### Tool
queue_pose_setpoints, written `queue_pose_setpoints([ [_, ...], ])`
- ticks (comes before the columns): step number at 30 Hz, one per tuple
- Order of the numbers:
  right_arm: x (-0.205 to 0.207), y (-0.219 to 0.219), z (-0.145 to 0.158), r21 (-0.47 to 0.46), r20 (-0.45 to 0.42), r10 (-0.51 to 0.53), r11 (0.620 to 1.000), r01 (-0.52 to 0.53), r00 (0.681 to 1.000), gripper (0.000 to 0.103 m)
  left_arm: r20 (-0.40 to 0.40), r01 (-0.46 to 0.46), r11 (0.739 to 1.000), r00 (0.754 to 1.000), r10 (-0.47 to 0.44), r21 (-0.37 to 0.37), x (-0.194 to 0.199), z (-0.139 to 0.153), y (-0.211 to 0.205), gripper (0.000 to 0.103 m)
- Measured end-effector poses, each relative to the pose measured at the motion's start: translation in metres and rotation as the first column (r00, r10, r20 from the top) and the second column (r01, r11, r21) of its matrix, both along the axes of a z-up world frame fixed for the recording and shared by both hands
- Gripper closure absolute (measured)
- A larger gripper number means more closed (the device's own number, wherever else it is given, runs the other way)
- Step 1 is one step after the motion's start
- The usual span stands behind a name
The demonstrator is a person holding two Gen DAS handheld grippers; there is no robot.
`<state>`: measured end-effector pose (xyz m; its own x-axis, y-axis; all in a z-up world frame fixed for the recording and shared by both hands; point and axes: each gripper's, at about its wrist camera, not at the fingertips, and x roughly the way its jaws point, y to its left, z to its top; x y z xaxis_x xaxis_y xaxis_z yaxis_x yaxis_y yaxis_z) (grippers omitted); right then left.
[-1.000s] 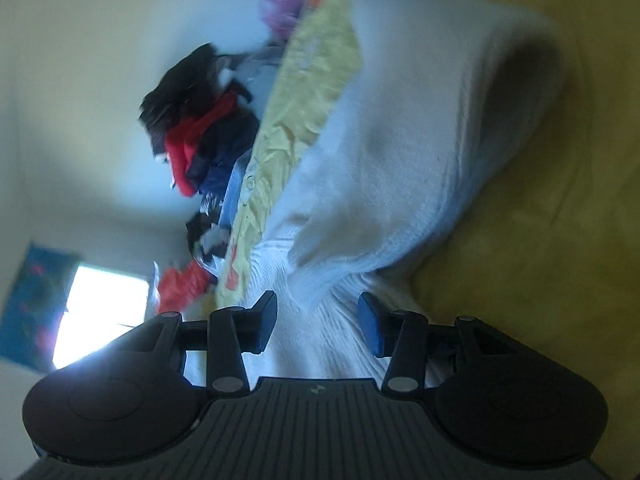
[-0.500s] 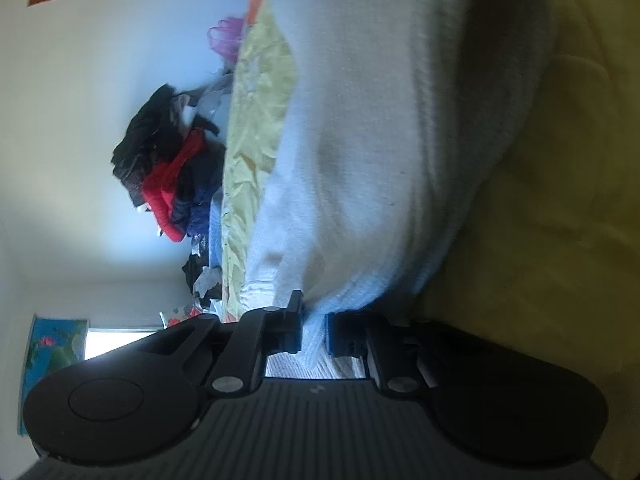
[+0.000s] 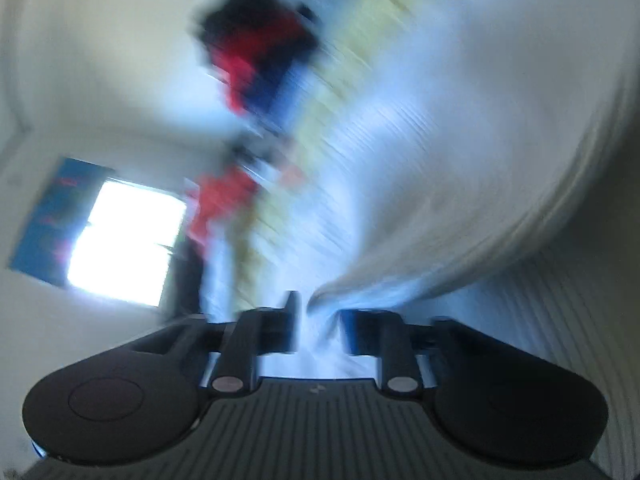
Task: Fold small clothes
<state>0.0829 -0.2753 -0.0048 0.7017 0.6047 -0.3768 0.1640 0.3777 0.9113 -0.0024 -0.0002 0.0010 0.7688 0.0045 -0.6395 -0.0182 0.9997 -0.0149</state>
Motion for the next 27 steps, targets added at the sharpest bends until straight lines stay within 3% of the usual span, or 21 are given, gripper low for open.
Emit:
queue_pose_setpoints([
  [1,-0.008,0.0,-0.005,0.009,0.004,0.013,1.0,-0.013,1.0,0.063,0.0,0.0,1.0,1.0,0.0,0.001,0.0,0.0,0.0,0.0],
  [2,-0.014,-0.003,-0.003,0.006,0.045,0.026,1.0,-0.027,0.999,0.058,0.0,0.0,1.0,1.0,0.0,0.002,0.0,0.0,-0.001,0.0],
  [4,-0.031,-0.011,0.01,-0.042,0.1,0.049,0.998,-0.045,0.994,0.039,-0.001,-0.001,1.0,1.0,0.001,0.003,0.0,0.0,0.0,0.0],
  [7,-0.056,-0.029,0.039,-0.218,0.21,0.074,0.975,-0.027,0.975,0.032,-0.001,-0.006,1.0,1.0,0.006,0.007,0.0,0.001,-0.001,0.0],
  [10,-0.071,-0.039,0.051,-0.435,0.244,0.13,0.9,-0.011,0.961,0.032,-0.008,-0.035,0.999,0.999,0.035,-0.022,0.003,0.007,0.0,0.0],
  [12,-0.082,-0.04,0.048,-0.543,0.241,0.177,0.84,-0.019,0.954,0.031,-0.008,-0.06,0.984,0.998,0.059,-0.167,0.008,0.023,0.007,0.0],
  [14,-0.078,-0.041,0.034,-0.575,0.247,0.208,0.817,-0.029,0.946,0.031,-0.016,-0.04,0.929,0.999,0.037,-0.368,0.017,0.039,0.014,0.0],
  [17,-0.076,-0.043,0.033,-0.537,0.28,0.192,0.844,-0.013,0.941,0.023,-0.058,0.022,0.79,0.996,-0.072,-0.613,0.047,0.047,0.013,0.0],
  [18,-0.074,-0.044,0.032,-0.527,0.283,0.189,0.85,-0.012,0.94,0.021,-0.08,0.021,0.75,0.992,-0.098,-0.661,0.059,0.045,0.01,0.0],
  [22,-0.08,-0.054,0.029,-0.482,0.301,0.185,0.876,-0.019,0.936,0.019,-0.184,-0.047,0.643,0.972,-0.147,-0.764,0.095,0.025,-0.004,0.006],
  [24,-0.077,-0.053,0.029,-0.465,0.308,0.182,0.885,-0.019,0.934,0.018,-0.239,-0.086,0.616,0.956,-0.171,-0.783,0.106,0.013,-0.015,0.028],
  [27,-0.076,-0.053,0.029,-0.455,0.314,0.18,0.89,-0.019,0.932,0.017,-0.286,-0.122,0.637,0.945,-0.16,-0.761,0.117,0.001,-0.028,0.037],
])
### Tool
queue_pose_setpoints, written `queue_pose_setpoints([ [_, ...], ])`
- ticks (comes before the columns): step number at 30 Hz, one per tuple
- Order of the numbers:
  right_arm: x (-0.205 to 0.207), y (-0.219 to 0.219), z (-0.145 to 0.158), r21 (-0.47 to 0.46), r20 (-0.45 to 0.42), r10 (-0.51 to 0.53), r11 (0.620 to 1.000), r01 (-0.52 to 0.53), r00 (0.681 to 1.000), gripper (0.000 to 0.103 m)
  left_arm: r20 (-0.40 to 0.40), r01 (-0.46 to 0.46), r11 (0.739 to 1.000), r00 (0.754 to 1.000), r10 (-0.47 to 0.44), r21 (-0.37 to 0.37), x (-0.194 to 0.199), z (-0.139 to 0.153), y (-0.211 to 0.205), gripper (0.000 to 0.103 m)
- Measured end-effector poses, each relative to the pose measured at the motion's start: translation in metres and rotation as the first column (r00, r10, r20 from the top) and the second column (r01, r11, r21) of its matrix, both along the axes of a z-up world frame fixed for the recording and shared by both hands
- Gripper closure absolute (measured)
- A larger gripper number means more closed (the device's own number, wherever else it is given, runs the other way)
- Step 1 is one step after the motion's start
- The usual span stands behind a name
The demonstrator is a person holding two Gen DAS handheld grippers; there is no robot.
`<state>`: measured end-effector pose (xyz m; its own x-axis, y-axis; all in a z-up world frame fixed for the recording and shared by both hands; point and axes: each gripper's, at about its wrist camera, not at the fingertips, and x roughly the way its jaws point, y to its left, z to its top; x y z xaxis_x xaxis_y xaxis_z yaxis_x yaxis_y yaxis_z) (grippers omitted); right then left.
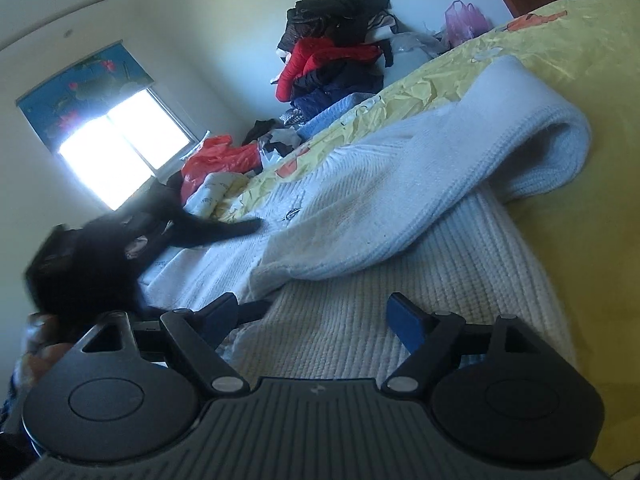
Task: Fold small clothes
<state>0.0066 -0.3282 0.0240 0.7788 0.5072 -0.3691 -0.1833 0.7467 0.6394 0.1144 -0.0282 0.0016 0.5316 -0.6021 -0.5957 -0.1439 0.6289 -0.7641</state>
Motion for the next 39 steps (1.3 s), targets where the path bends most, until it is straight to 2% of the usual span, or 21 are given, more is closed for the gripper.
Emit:
queue_pose_setpoints([
  [5,-0.002,0.0,-0.002,0.017,0.007,0.013,1.0,-0.014,1.0,0.014,0.012,-0.037,0.999,0.999,0.037,0.016,0.008,0.002,-0.003,0.037],
  [7,-0.001,-0.001,-0.002,0.026,0.009,0.018,0.999,-0.018,1.0,0.012,0.017,-0.043,0.998,0.999,0.043,0.037,0.008,0.007,-0.003,0.044],
  [9,-0.002,-0.002,-0.002,0.031,0.011,0.021,0.999,-0.022,1.0,0.012,0.027,-0.045,0.995,0.999,0.042,0.094,0.01,0.009,-0.005,0.065],
  [11,-0.003,-0.001,-0.002,0.032,0.012,0.024,0.999,-0.025,1.0,0.011,0.022,-0.038,0.986,0.999,0.035,0.16,0.014,0.009,-0.009,0.079],
  [16,-0.003,-0.002,-0.002,0.033,0.013,0.029,0.999,-0.03,0.999,0.01,0.064,-0.025,0.973,0.998,0.011,0.228,0.015,0.014,-0.017,0.081],
  [17,-0.003,-0.002,-0.002,0.033,0.013,0.029,0.999,-0.03,0.999,0.01,0.079,-0.025,0.97,0.997,0.006,0.243,0.013,0.016,-0.019,0.088],
  [20,-0.003,-0.002,-0.002,0.033,0.013,0.029,0.999,-0.03,0.999,0.01,0.139,-0.038,0.956,0.99,-0.003,0.29,0.008,0.028,-0.024,0.092],
  [23,-0.003,-0.002,-0.002,0.033,0.013,0.03,0.999,-0.03,0.999,0.01,0.244,-0.058,0.937,0.969,-0.03,0.346,0.001,0.051,-0.027,0.093],
  [27,-0.003,-0.002,-0.002,0.034,0.013,0.029,0.999,-0.03,0.999,0.01,0.385,-0.115,0.911,0.922,-0.05,0.395,-0.015,0.089,-0.011,0.093],
  [30,-0.003,-0.002,-0.002,0.035,0.013,0.029,0.999,-0.029,0.999,0.01,0.438,-0.225,0.879,0.899,0.02,0.421,-0.027,0.096,0.022,0.093],
  [31,-0.003,-0.002,-0.002,0.036,0.014,0.028,0.999,-0.029,1.0,0.01,0.434,-0.271,0.863,0.899,0.067,0.427,-0.03,0.092,0.037,0.093],
  [33,-0.003,-0.002,-0.001,0.037,0.014,0.028,0.999,-0.029,0.999,0.01,0.366,-0.316,0.838,0.918,0.151,0.446,-0.031,0.075,0.069,0.093],
  [36,-0.003,-0.002,-0.001,0.034,0.014,0.03,0.999,-0.03,0.999,0.009,0.223,-0.298,0.848,0.95,0.218,0.438,-0.028,0.043,0.099,0.093],
  [37,-0.003,-0.002,-0.001,0.034,0.014,0.031,0.999,-0.032,0.999,0.009,0.2,-0.286,0.85,0.955,0.217,0.442,-0.03,0.037,0.102,0.093],
  [39,-0.004,-0.002,-0.001,0.033,0.014,0.03,0.999,-0.031,0.999,0.009,0.211,-0.272,0.838,0.958,0.192,0.473,-0.034,0.034,0.096,0.093],
])
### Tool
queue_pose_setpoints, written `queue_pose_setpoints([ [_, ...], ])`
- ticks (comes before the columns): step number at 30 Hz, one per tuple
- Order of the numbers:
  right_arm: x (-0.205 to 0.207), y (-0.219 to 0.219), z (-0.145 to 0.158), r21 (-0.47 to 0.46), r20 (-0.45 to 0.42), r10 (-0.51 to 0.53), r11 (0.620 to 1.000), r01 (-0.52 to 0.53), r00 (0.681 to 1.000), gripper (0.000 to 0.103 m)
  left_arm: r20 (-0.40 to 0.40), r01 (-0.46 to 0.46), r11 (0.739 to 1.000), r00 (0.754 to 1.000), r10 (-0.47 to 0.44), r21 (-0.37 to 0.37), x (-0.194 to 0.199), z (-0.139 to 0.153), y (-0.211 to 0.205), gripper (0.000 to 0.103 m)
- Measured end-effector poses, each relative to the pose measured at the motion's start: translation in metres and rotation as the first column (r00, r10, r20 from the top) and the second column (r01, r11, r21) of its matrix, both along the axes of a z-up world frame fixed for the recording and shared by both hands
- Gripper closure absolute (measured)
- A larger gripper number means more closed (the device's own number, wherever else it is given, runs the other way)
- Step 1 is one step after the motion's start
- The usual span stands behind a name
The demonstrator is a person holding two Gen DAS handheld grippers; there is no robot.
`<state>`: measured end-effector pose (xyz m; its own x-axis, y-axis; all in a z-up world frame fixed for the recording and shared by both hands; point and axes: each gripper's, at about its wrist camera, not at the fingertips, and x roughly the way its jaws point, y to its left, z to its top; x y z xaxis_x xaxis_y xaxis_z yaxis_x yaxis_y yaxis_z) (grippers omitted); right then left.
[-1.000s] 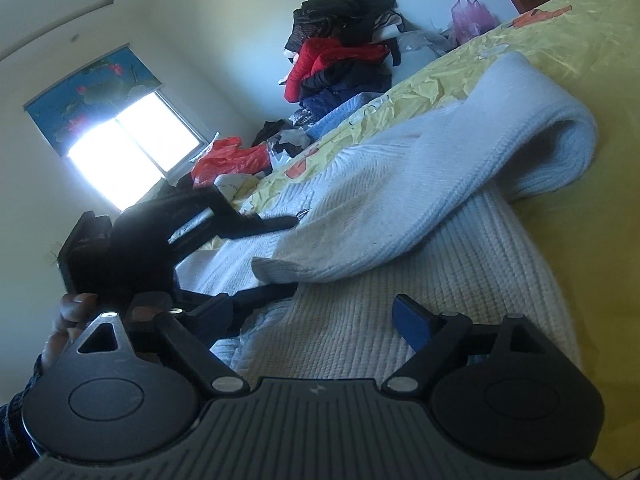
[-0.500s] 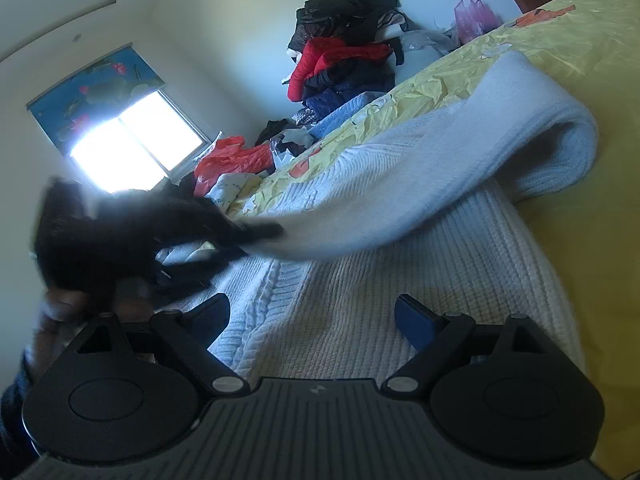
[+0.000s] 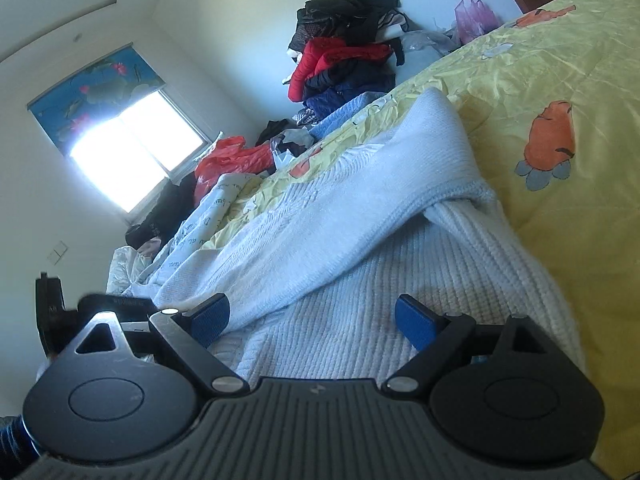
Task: Fold small clothes
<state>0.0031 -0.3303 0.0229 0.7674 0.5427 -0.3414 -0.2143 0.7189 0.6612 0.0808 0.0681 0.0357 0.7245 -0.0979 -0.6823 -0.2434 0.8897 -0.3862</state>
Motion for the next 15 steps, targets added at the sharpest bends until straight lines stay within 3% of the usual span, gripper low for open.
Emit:
queue_pose_setpoints([
  [3,0.0,0.0,0.0,-0.002,-0.001,0.001,1.0,-0.001,1.0,0.01,0.024,0.013,0.998,1.0,-0.014,0.055,0.0,0.005,-0.011,0.093],
  [9,0.0,0.0,0.0,-0.006,-0.002,0.001,1.0,-0.001,1.0,0.01,0.158,-0.009,0.999,0.987,0.0,0.053,-0.022,0.033,-0.002,0.094],
  [15,0.001,0.0,0.0,-0.006,-0.001,0.002,1.0,-0.002,1.0,0.01,0.05,-0.009,0.997,0.999,0.004,0.082,-0.018,0.013,0.012,0.094],
])
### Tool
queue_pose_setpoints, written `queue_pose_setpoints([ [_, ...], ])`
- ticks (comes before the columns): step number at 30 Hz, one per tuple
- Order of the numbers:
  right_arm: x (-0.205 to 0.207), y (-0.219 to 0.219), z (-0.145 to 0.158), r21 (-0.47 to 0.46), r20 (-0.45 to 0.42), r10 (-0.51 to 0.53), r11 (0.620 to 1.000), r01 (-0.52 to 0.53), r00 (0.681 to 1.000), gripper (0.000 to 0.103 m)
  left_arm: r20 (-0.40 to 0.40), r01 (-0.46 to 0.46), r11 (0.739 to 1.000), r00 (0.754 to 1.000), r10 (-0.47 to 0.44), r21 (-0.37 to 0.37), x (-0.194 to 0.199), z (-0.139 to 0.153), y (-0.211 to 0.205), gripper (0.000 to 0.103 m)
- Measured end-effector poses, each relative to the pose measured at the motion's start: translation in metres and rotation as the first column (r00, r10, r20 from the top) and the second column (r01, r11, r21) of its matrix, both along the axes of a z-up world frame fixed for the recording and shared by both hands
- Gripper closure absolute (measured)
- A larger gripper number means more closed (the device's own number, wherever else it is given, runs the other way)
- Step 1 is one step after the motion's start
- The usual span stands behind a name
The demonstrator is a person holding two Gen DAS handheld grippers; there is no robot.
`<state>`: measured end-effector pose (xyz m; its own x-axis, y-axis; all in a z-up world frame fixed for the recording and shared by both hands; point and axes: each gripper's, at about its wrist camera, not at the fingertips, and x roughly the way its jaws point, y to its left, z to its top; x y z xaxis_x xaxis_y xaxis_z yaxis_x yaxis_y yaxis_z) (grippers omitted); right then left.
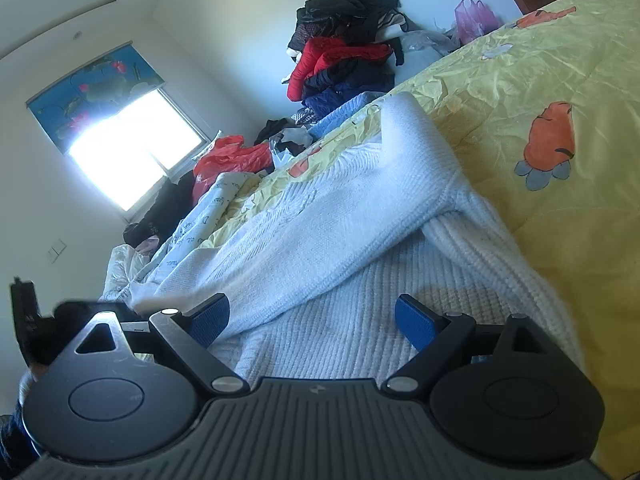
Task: Fold small clothes
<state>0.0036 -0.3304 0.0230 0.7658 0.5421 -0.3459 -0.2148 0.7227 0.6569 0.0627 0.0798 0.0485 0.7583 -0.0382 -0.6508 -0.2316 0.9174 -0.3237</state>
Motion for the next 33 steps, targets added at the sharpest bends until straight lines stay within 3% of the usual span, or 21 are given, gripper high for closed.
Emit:
queue_pose_setpoints([
  [3,0.0,0.0,0.0,-0.001,0.0,0.0,1.0,0.0,1.0,0.01,-0.009,0.011,1.0,1.0,-0.011,0.003,-0.008,-0.005,0.002,0.093],
  [7,0.0,0.0,0.0,-0.003,-0.001,0.001,1.0,-0.001,1.0,0.01,0.046,-0.028,1.0,0.999,0.028,0.001,-0.018,0.007,0.012,0.092],
  [11,0.0,0.0,0.0,-0.006,-0.003,0.001,1.0,-0.001,1.0,0.01,0.019,-0.001,0.999,1.0,0.002,-0.035,-0.018,0.017,0.019,0.089],
  [14,-0.001,0.001,0.008,-0.025,-0.026,-0.021,0.999,0.02,0.999,0.014,0.01,0.031,0.999,0.999,-0.032,0.005,-0.024,0.024,0.013,0.079],
  [16,-0.003,-0.003,0.022,0.014,-0.004,-0.03,0.999,0.03,1.0,0.012,0.065,0.029,0.998,0.997,-0.033,0.058,-0.035,0.034,0.009,0.078],
  [17,-0.003,-0.005,0.03,0.017,0.028,-0.031,0.999,0.03,0.999,0.011,0.098,0.03,0.996,0.994,-0.038,0.08,-0.04,0.039,0.009,0.073],
  [19,0.006,-0.003,0.052,-0.035,0.101,-0.03,0.999,0.034,0.994,0.003,0.161,0.012,0.994,0.987,-0.03,0.112,-0.049,0.048,0.007,0.054],
  [20,0.015,-0.002,0.059,-0.061,0.12,-0.025,0.998,0.032,0.992,0.002,0.191,0.009,0.993,0.981,-0.031,0.114,-0.05,0.051,0.005,0.028],
  [21,0.029,0.0,0.065,-0.088,0.135,-0.02,0.996,0.033,0.991,0.003,0.217,0.01,0.994,0.976,-0.034,0.11,-0.049,0.052,0.003,0.013],
  [23,0.066,0.007,0.07,-0.125,0.125,-0.014,0.992,0.029,0.992,0.003,0.244,0.034,0.994,0.968,-0.06,0.108,-0.04,0.048,-0.01,0.012],
  [26,0.129,0.021,0.064,-0.147,0.034,-0.007,0.989,0.012,0.999,0.005,0.192,0.134,0.986,0.97,-0.152,0.104,-0.009,0.032,-0.034,0.012],
  [29,0.174,0.029,0.043,-0.218,-0.061,-0.037,0.976,0.023,0.997,0.008,0.086,0.186,0.978,0.977,-0.194,0.09,0.021,0.004,-0.053,0.012],
  [30,0.184,0.028,0.031,-0.26,-0.095,-0.056,0.965,0.03,0.994,0.015,0.05,0.197,0.977,0.978,-0.202,0.087,0.029,-0.006,-0.056,0.012],
  [31,0.187,0.025,0.024,-0.3,-0.07,-0.065,0.953,0.041,0.995,0.017,0.012,0.202,0.975,0.979,-0.204,0.086,0.034,-0.016,-0.057,0.012],
  [33,0.178,0.018,0.013,-0.35,0.014,-0.038,0.936,0.041,0.999,0.023,0.036,0.234,0.956,0.969,-0.244,0.176,0.029,-0.029,-0.063,0.008],
])
